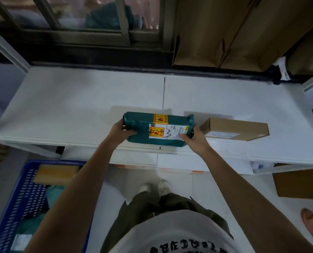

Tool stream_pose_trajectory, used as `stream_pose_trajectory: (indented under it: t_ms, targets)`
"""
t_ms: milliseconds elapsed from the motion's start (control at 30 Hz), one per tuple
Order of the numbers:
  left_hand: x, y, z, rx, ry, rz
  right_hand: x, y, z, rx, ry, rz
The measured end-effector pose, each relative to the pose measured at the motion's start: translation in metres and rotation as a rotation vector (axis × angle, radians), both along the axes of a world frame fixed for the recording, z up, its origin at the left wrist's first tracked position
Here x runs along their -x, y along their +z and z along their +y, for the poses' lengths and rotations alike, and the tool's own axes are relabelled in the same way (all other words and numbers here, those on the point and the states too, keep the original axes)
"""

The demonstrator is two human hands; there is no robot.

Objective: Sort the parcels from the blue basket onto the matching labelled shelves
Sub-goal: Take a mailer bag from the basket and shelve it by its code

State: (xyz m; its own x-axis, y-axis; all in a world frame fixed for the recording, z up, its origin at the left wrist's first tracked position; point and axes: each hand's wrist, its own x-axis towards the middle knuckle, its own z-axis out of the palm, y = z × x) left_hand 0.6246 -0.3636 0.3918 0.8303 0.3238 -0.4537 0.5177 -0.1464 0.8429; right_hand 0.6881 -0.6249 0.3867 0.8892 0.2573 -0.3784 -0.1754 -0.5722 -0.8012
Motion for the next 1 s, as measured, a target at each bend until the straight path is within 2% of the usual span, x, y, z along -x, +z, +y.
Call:
stream_pose_trajectory:
  t_ms: [267,433,600,1000]
  targets:
    - [-0.017,-0.018,0.009,-0.093,0.041,-0.03,-0.006,-0.019,0.012,0.001,-0.12,-0.049]
    - [-0.028,-0.029,0.005,-0.08,0.044,-0.069,0.0,-0.023,0.012,-0.018,-0.215,-0.092]
    - [-0.028,-0.042,0.007,-0.099,0.032,-0.075,0.009,-0.032,0.007,-0.062,-0.243,-0.046]
    - [-0.012,-0.05,0.016,-0.293,-0.132,-0.059,0.003,-0.04,0.017,0.025,-0.25,-0.069]
